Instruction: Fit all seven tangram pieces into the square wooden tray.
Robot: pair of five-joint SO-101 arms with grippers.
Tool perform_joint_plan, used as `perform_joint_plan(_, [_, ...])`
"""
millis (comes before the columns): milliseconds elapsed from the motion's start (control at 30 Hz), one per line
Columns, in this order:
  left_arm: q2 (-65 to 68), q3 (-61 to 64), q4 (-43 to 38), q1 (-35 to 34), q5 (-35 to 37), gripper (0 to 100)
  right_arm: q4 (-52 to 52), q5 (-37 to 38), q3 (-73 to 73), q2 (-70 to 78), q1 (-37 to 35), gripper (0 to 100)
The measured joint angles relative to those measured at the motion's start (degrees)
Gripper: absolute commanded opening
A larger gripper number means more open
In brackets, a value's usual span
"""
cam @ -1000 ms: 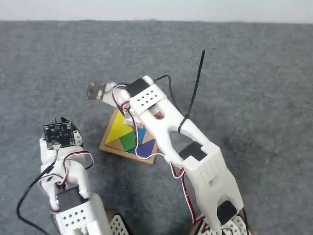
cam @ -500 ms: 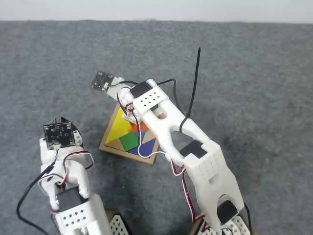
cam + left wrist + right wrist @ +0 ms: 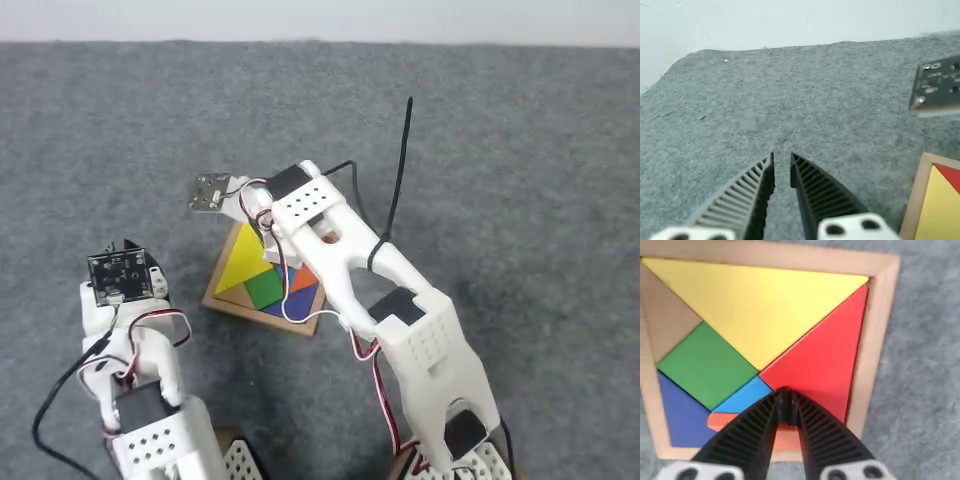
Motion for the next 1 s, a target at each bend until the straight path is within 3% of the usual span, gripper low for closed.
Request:
perform_joint_plan(300, [0.0,0.0,0.0,0.0,0.0,5,0.6,0.2,0.6,-4.3,2.0,0.6])
perform_joint_plan(500, [0.0,0.0,0.0,0.0,0.0,5,0.8,0.2,9.8,-13.5,2.1,0.6])
perform_joint_plan(767, [0.0,0.0,0.0,0.0,0.0,5,-13.6,0.3,30.7,-21.2,2.1,0.6])
perform_joint_plan(1000, [0.0,0.0,0.0,0.0,0.0,5,-15.9,4.0,32.4,-20.0,2.5,0.6])
